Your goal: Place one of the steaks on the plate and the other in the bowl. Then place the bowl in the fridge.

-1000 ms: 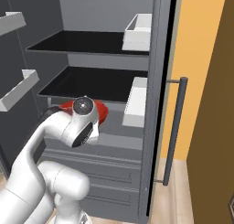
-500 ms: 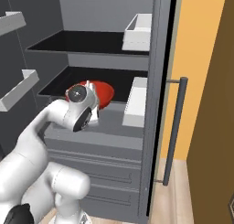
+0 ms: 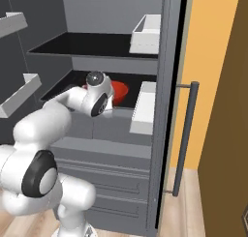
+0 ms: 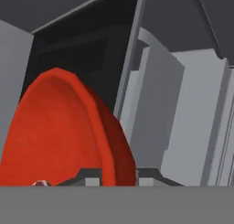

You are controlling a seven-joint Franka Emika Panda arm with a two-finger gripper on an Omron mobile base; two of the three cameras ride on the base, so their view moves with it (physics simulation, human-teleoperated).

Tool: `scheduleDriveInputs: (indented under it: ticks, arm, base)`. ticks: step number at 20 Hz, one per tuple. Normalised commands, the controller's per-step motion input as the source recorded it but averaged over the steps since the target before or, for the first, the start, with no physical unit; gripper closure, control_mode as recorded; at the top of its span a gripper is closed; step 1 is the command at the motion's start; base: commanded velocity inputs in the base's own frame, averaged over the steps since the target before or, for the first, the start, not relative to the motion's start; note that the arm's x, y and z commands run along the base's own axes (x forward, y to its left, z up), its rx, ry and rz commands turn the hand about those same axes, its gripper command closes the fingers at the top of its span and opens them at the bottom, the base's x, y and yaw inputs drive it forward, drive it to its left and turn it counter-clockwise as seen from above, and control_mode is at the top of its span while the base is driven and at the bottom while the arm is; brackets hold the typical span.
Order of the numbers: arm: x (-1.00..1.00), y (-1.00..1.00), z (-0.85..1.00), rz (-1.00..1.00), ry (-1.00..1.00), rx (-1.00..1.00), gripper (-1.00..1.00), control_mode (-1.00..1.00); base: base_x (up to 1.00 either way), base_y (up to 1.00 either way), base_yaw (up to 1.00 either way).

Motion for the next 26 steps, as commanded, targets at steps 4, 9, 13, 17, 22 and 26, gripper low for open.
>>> scheduleDriveInputs:
  ticks: [4, 9, 13, 17, 22, 26]
  arm:
    - [0.69, 0.00, -0.31, -0.01, -0.03, 0.00, 1.00, -1.00]
    - [0.63, 0.02, -0.25, -0.01, -0.12, 0.00, 1.00, -1.00]
    - [0.55, 0.01, -0.05, 0.00, -0.17, 0.00, 1.00, -1.00]
    - [0.28, 0.06, 0.00, 0.00, -0.05, 0.00, -1.00, -1.00]
    - [0.03, 0.00, 0.02, 0.00, -0.01, 0.00, -1.00, -1.00]
    - [0.00, 0.00, 0.15, 0.00, -0.07, 0.00, -1.00, -1.00]
  base:
    - [0.00, 0.00, 0.00]
    - [0.00, 0.00, 0.00]
    - [0.00, 0.00, 0.00]
    - [0.00, 0.00, 0.00]
    - [0.00, 0.00, 0.00]
    - [0.00, 0.00, 0.00]
